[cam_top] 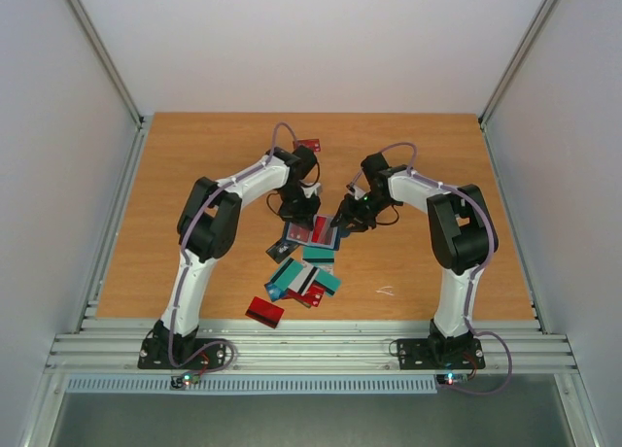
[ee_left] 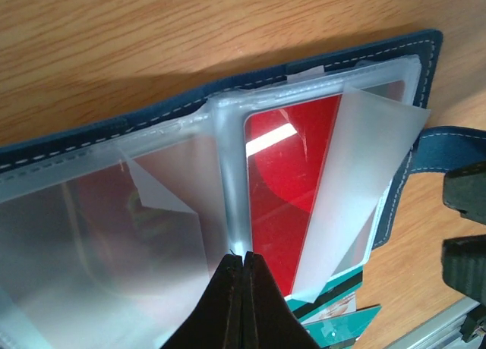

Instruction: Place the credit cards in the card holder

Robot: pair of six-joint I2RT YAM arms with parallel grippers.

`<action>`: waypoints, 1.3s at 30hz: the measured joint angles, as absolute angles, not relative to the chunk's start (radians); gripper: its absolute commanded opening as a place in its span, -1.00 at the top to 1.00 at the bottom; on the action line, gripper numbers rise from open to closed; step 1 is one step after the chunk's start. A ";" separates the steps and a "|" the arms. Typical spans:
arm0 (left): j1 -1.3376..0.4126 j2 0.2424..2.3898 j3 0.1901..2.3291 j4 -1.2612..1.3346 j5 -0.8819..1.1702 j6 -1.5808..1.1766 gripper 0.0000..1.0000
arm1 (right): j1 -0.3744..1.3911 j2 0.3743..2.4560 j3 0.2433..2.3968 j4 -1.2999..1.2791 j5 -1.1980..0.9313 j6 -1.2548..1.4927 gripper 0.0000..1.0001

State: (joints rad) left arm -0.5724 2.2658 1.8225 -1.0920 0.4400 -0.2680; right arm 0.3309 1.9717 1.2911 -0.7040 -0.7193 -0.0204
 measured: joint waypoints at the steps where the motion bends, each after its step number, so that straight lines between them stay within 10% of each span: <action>1: -0.572 2.270 1.822 -1.092 0.441 -0.268 1.00 | 0.331 1.972 1.291 -0.705 -0.719 -0.020 0.34; 39: -0.572 2.327 1.848 -1.097 0.495 -0.234 0.99 | 0.325 2.017 1.323 -0.697 -0.785 -0.045 0.32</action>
